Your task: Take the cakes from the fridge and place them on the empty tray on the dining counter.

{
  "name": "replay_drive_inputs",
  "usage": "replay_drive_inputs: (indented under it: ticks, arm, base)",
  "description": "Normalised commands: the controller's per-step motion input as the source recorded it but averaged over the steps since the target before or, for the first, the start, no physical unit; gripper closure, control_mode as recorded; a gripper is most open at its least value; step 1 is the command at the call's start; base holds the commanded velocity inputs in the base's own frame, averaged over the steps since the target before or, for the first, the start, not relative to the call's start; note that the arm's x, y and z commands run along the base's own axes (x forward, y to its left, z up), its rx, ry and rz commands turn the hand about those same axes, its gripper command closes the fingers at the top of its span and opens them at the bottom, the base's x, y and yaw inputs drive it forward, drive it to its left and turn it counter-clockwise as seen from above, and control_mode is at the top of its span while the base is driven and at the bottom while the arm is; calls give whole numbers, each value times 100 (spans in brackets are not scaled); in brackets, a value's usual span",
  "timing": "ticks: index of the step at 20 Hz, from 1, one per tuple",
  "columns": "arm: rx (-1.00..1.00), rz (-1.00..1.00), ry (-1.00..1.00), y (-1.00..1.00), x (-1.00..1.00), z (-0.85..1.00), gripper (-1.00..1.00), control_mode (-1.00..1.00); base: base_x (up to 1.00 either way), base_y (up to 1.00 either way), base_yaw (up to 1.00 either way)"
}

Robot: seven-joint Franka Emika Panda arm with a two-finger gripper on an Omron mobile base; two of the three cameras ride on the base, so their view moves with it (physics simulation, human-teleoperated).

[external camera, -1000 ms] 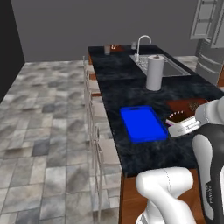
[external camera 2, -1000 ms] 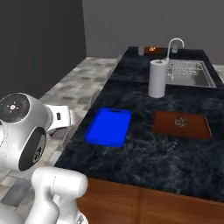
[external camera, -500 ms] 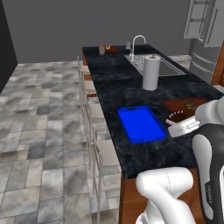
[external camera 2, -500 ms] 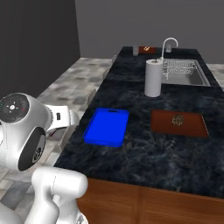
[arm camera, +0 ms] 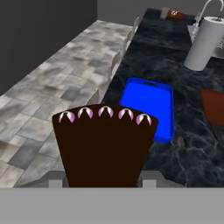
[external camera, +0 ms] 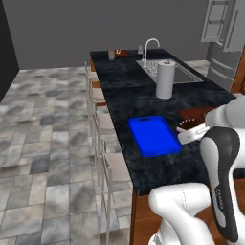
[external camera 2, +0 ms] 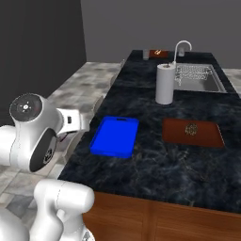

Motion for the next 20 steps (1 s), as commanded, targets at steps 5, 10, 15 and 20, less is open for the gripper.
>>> replay_drive_inputs:
  ticks: [5,10,15,20]
  arm:
    - [0,-1,12,-10,75,-16,100,-100]
    - [0,0,11,-21,64,-21,100,-100]
    - [-3,0,1,-5,57,-49,100,-100]
    - [-2,-1,0,0,57,-45,100,-100]
  base:
    - [0,0,0]
    - [0,0,0]
    - [0,0,0]
    - [0,0,0]
